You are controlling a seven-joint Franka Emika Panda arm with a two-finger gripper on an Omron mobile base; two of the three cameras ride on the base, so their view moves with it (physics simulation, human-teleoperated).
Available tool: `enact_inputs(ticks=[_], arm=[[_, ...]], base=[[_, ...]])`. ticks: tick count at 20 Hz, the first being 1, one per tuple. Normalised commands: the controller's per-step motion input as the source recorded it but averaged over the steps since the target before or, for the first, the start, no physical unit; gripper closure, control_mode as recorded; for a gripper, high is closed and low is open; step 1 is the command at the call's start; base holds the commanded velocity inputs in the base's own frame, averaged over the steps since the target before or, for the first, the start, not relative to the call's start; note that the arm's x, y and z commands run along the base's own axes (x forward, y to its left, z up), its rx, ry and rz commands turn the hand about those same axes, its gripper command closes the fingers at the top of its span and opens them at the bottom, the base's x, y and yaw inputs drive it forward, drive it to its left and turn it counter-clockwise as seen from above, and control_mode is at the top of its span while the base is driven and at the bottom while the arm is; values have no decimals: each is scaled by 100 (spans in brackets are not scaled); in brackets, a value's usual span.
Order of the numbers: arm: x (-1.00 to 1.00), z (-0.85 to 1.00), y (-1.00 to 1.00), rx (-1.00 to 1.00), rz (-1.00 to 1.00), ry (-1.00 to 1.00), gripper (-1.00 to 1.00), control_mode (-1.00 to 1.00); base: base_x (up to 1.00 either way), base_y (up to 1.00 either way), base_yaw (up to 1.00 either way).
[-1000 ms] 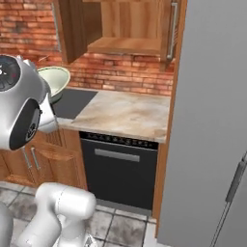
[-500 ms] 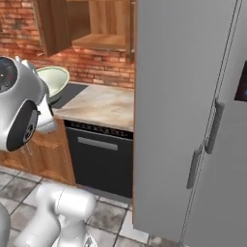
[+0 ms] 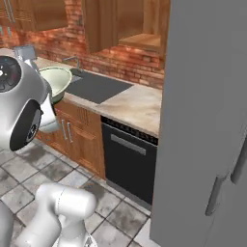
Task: Take the smaller bowl and place it next to the appetizer plate on the dining counter , and place the larger bowl next to the plate with cooked food.
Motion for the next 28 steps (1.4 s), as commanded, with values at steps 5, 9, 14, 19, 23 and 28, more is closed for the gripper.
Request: enact_inputs(ticks=[5, 9, 14, 19, 23, 28], arm=[[0, 0, 0, 0, 0, 0, 100, 100], [0, 0, 0, 0, 0, 0, 100, 100], [0, 0, 0, 0, 0, 0, 100, 100], [0, 0, 0, 0, 0, 0, 100, 100], [0, 0, 0, 0, 0, 0, 100, 100], [0, 0, 0, 0, 0, 0, 100, 100]], base=[[-1, 5, 75], [-29, 6, 71], [-58, 0, 63], [-62, 0, 57], [-72, 0, 55], [-99, 1, 40]])
